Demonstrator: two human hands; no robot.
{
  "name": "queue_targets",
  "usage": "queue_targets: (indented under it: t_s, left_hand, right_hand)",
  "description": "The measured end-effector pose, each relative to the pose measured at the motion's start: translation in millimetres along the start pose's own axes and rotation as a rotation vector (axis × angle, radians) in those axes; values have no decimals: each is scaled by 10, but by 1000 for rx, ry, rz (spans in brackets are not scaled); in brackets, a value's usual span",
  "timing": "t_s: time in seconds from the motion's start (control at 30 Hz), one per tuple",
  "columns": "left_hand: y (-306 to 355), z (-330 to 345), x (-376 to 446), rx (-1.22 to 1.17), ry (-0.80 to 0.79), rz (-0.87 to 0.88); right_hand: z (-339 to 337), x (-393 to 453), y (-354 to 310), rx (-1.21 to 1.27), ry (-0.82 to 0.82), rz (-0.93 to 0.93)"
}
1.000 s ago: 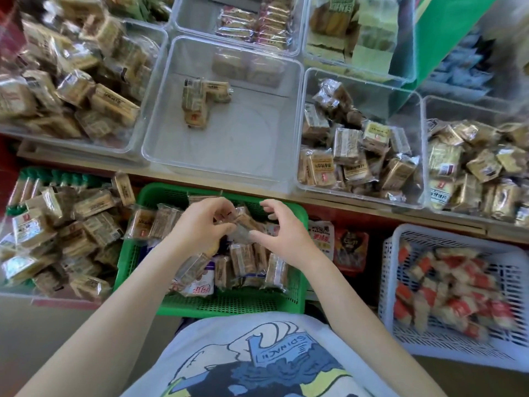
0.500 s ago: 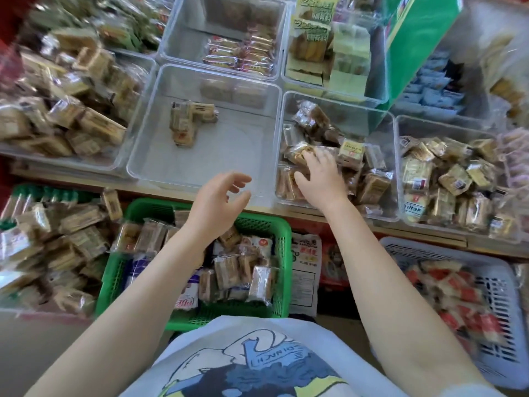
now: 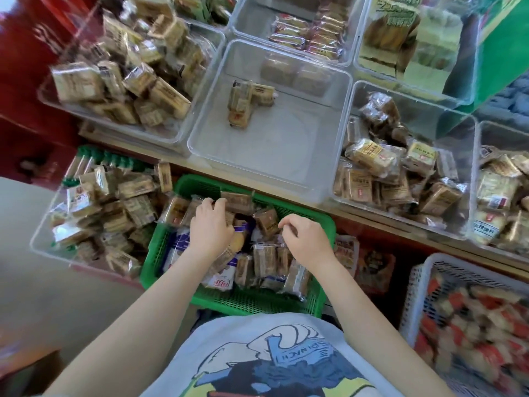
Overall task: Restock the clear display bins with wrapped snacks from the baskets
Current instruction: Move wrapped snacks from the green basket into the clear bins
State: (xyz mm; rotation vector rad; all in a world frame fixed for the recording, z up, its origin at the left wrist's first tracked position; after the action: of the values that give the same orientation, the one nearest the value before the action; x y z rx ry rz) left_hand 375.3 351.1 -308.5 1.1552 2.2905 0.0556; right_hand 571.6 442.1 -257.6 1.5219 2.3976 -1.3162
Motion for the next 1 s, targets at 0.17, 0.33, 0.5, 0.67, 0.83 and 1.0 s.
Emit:
queue_targets:
  t_s: [0.17,0.33,0.5,0.67,0.83,1.0]
  left_hand:
    - [-163,144,29,230,-31,13]
    - [-151,285,112,381,-103,50]
    - [11,228,85,386,28,193]
    - [169,99,-53,-1,69,373]
    - [743,-443,-398,-189,192,670]
    - [1453,-868,-644,-251,355,923]
  right_hand:
    - [169,42,31,-10,-56,83]
    - [241,101,-67,-33,-61,87]
    - [330,112,-176,-40,-87,79]
    - [287,117,-176,-28,-59,86]
    - [21,90,-347,327,-50,96]
    - [-442,49,-416,404,-10,57]
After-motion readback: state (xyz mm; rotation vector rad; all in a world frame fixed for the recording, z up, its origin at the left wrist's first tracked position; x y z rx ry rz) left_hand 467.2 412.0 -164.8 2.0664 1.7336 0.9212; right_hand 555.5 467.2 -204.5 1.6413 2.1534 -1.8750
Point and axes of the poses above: each hand's wrist, its own x-axis towards the middle knuckle, its own z-axis out of the palm, y = z × x, the point moved 10 cm from there along x, towards the middle knuckle, and after that the axes turned 2 degrees about z, right-handed, at the moved point
